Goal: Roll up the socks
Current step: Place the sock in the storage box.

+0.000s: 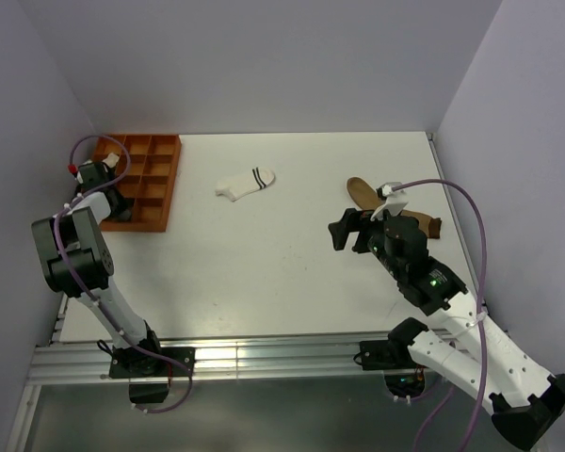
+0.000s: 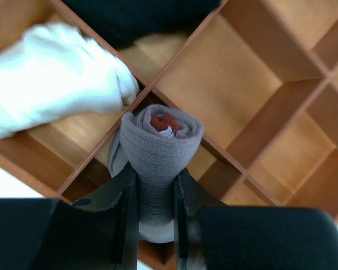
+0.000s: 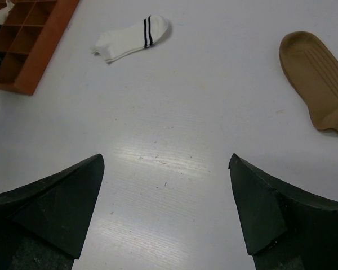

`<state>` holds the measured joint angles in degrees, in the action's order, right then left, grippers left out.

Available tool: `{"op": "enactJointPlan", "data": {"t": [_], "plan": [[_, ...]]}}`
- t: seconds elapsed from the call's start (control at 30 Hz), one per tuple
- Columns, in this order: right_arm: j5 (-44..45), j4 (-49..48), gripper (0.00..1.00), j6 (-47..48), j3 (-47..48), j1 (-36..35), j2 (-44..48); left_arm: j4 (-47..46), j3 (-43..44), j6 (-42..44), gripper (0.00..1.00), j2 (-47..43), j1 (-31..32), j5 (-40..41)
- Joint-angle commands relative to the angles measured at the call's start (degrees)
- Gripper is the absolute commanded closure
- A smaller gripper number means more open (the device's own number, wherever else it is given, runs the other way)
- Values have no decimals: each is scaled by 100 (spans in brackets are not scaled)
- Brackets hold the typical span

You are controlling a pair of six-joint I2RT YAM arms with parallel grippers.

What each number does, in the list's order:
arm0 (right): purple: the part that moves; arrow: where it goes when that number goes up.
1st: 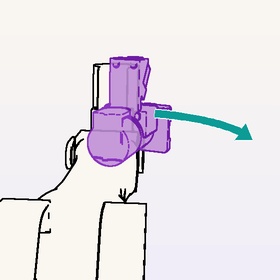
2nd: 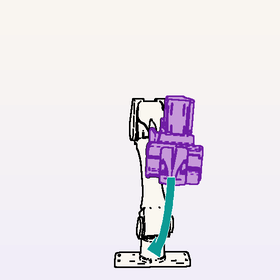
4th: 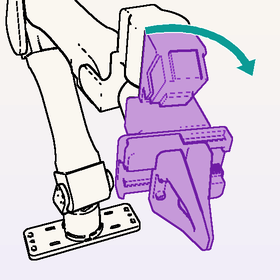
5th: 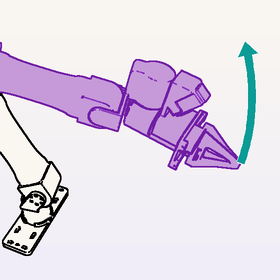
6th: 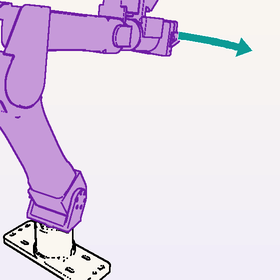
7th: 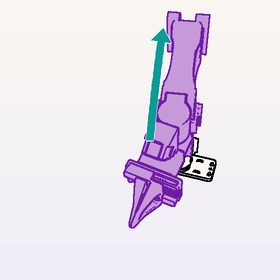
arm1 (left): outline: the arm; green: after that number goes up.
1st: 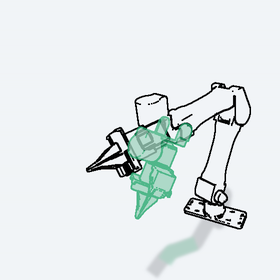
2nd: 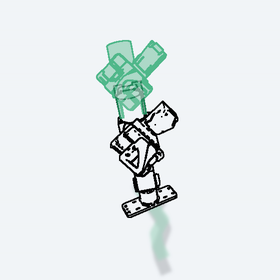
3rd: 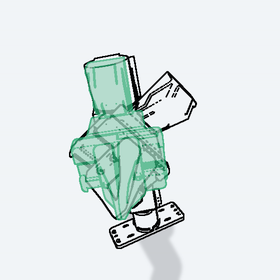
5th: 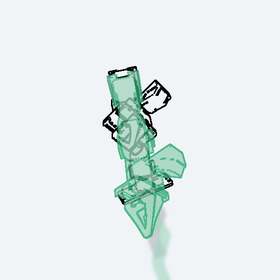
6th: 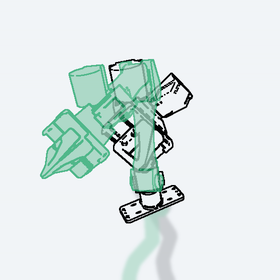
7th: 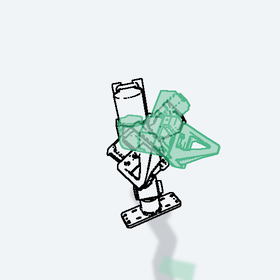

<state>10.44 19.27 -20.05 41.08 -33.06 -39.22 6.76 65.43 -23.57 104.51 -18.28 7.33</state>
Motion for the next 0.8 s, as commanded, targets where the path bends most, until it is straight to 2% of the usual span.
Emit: {"op": "enactJointPlan", "data": {"t": [0.0,0.4,0.53,0.6,0.77], "plan": [[55,-239,1,54,-12,28,81,729,330,-112,100,306,9,-74],[37,-266,1,46,-39,28,64,1976,1490,-112,100,1466,-70,-241],[37,-248,1,45,-21,28,11,1978,1526,-156,99,1520,-96,-250],[29,-204,1,54,5,28,-15,2056,1552,-191,96,1476,-96,-154],[11,-143,2,63,67,28,-156,2259,1640,-349,74,1099,-96,49]]}}
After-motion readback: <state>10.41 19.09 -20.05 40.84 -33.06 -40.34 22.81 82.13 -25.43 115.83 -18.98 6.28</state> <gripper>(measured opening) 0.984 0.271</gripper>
